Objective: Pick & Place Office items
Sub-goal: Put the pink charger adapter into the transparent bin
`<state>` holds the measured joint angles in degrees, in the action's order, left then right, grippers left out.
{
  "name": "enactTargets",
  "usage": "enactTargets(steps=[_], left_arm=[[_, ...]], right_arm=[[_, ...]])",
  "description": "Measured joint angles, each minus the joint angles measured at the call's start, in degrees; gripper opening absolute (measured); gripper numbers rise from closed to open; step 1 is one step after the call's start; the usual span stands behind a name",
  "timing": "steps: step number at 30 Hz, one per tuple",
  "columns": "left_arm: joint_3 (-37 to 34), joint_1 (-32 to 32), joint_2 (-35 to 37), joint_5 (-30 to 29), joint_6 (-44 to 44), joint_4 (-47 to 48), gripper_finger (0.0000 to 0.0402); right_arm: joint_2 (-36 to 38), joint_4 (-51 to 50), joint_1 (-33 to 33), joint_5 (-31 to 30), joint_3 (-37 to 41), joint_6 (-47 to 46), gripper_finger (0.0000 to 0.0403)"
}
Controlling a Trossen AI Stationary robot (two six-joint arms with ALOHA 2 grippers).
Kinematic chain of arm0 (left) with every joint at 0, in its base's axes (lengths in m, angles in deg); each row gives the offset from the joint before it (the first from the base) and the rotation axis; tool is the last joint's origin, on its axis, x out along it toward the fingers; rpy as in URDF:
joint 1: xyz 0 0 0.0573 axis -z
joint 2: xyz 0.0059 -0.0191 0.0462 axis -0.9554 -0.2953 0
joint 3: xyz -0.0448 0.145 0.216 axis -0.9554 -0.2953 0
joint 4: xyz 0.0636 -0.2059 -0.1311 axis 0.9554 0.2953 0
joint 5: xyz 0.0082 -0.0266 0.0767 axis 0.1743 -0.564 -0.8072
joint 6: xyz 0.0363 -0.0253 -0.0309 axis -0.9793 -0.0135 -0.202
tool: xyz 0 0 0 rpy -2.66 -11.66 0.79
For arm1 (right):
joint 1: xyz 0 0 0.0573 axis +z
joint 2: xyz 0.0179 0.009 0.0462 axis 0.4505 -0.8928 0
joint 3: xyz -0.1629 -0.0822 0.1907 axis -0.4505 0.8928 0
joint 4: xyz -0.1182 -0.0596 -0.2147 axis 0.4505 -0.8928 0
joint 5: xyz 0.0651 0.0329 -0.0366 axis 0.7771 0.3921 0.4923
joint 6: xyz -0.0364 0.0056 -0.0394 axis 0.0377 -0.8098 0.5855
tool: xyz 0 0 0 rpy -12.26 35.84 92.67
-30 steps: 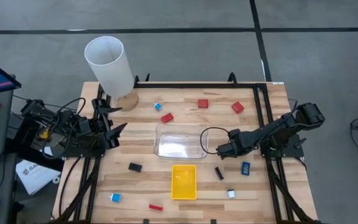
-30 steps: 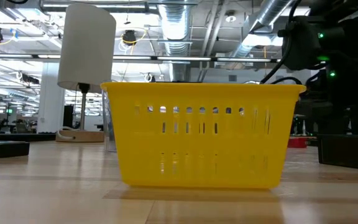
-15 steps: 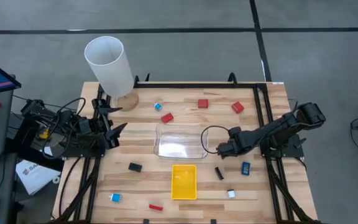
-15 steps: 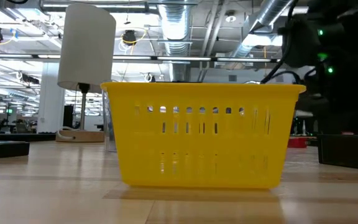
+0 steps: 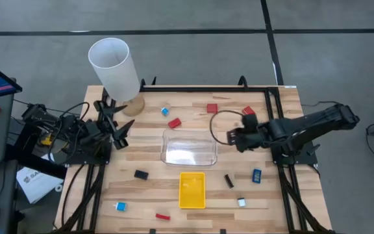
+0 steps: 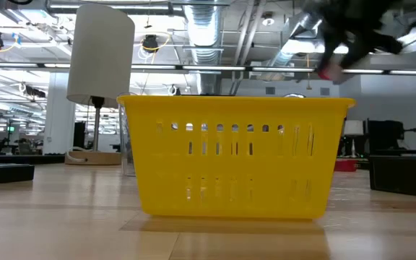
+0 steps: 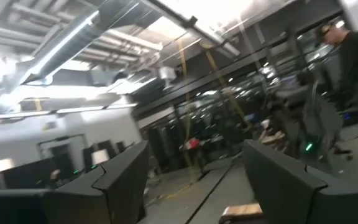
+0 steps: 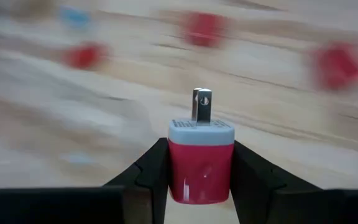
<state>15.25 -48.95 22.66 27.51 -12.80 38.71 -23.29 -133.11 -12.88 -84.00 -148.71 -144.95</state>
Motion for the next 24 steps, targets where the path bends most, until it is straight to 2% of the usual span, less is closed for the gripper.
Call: enactTargets(steps=[3,5,7,9,16,24], left_arm=[[0.00,-0.18,0.00,-2.76,-1.06,-0.41,0.0253],[0.00,-0.28,0.00,-4.66,-1.56,-0.42,0.0253],[0.00,-0.28,0.00,-6.98,-1.62,-0.45,0.0253],[0.00,-0.28,0.16,-9.88,-1.85,-0.72,0.0253],[0.00,-0.28,1.25,-15.11,-3.44,-0.81,0.0253],[-0.09,-0.33,2.71,-20.13,-4.85,-0.32,0.0253]], right_arm=[[-0.32,17.32,-0.64,1.11,0.00,12.07,0.0121],[-2.06,27.34,-1.65,4.54,-0.06,20.13,0.0122],[-4.44,34.22,-2.85,9.11,-0.05,25.91,0.0122],[-7.29,36.98,-4.26,12.86,-0.67,29.11,0.0122],[-18.70,24.80,-7.75,18.10,-11.69,33.42,0.0122],[-33.74,8.42,-8.33,20.20,-30.15,37.27,0.0121]])
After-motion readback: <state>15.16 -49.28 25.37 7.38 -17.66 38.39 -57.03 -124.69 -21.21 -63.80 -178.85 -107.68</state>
